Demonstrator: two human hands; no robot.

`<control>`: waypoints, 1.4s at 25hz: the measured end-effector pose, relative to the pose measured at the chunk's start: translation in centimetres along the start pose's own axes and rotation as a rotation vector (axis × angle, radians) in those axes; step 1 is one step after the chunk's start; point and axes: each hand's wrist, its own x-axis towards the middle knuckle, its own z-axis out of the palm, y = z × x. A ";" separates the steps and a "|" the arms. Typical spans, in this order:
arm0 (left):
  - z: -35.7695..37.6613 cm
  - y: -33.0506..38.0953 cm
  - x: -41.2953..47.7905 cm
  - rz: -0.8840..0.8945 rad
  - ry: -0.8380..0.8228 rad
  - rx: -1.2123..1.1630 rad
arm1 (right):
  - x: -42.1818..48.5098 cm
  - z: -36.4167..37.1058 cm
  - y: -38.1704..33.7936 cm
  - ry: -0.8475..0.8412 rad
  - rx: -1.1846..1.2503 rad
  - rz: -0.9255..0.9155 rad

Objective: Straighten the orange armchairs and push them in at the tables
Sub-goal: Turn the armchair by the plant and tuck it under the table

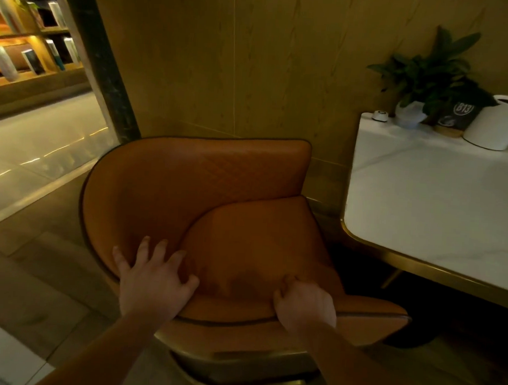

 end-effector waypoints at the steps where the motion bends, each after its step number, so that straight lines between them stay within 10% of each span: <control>1: 0.1 -0.2 0.9 0.015 0.002 -0.007 | 0.7 0.0 -0.4 0.001 0.000 0.014; 35: 3.3 -0.3 24.1 0.127 -0.058 0.015 | 21.9 -0.5 -4.1 -0.048 0.043 0.159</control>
